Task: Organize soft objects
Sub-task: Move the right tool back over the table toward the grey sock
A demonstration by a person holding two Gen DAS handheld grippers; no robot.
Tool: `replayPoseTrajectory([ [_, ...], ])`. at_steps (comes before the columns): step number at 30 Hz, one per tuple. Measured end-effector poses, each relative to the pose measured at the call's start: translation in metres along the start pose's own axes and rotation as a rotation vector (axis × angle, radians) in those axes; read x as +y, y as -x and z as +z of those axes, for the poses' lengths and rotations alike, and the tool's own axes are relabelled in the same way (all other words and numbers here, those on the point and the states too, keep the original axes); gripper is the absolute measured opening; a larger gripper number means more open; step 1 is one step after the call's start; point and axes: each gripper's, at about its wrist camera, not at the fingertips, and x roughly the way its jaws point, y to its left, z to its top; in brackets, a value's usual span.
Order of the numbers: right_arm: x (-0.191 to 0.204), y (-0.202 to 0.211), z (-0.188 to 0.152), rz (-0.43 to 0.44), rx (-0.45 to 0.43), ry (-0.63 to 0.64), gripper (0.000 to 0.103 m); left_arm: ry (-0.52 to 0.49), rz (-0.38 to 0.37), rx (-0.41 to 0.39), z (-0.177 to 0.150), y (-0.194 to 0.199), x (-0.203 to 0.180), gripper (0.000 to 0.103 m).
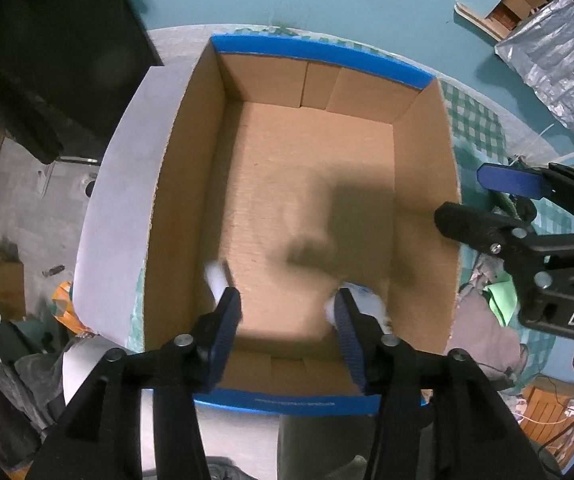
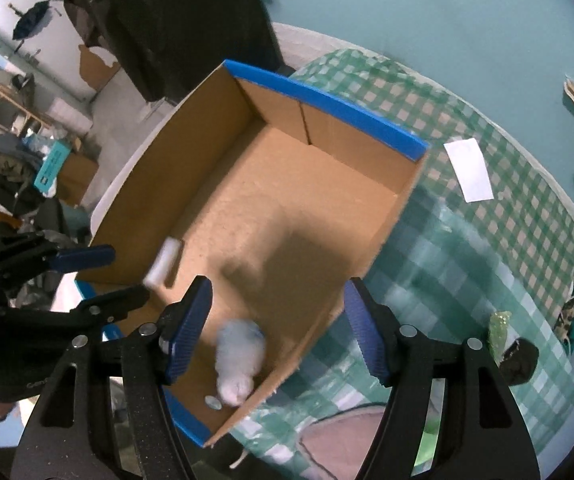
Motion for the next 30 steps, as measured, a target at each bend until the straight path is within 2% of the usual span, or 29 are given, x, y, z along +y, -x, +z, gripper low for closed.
replayPoseTrajectory([
  [11,-0.028,0.033,-0.024,-0.018,-0.043,-0.043,0.072,-0.007,-0.018,-0.036,-0.004,0.018,-0.025,0.056],
  [15,-0.043,0.047,-0.040,-0.027,-0.055,-0.067,0.072,-0.020,-0.030,-0.047,-0.006,0.022,-0.034,0.063],
  [20,-0.064,0.061,-0.059,-0.049,-0.065,-0.104,0.072,-0.066,-0.027,-0.060,-0.011,0.028,-0.057,0.063],
  [30,-0.108,0.074,-0.103,-0.093,-0.063,-0.203,0.072,-0.141,-0.069,-0.037,-0.022,0.026,-0.106,0.067],
])
